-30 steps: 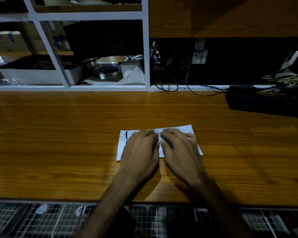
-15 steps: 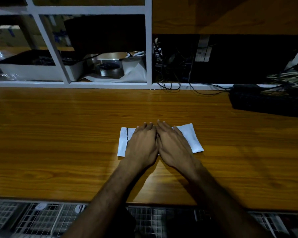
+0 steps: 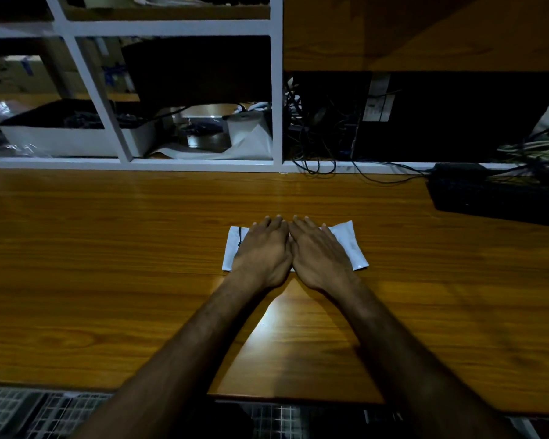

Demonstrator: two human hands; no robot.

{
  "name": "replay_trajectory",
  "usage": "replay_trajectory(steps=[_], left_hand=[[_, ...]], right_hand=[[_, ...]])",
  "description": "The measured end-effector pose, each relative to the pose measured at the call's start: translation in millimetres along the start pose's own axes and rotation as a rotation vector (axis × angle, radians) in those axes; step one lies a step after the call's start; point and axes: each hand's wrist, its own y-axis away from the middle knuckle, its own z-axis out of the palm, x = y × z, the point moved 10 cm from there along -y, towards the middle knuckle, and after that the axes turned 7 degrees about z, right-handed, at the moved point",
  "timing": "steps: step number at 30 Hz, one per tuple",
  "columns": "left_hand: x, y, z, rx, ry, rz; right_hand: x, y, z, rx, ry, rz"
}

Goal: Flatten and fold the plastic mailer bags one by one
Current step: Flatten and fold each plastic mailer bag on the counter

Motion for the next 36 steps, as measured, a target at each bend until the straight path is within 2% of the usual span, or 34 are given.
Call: replay_trajectory(steps=[8,21,36], left_hand=[[-15.0,-6.9,7.3,-0.082,-0.084,-0.124],[-35.8,2.2,10.8,-0.095,-0.094,-0.401],[-72.5,18.8,-4.0,-0.07,-0.112,-0.492]], right_hand=[[12.0,-9.5,5.1,-0.063,0.083,0.088],[36.5,-7.1,1.5,-0.014,0.068,0.358],[84.9,1.7,-16.6,0.025,0.156,0.488]])
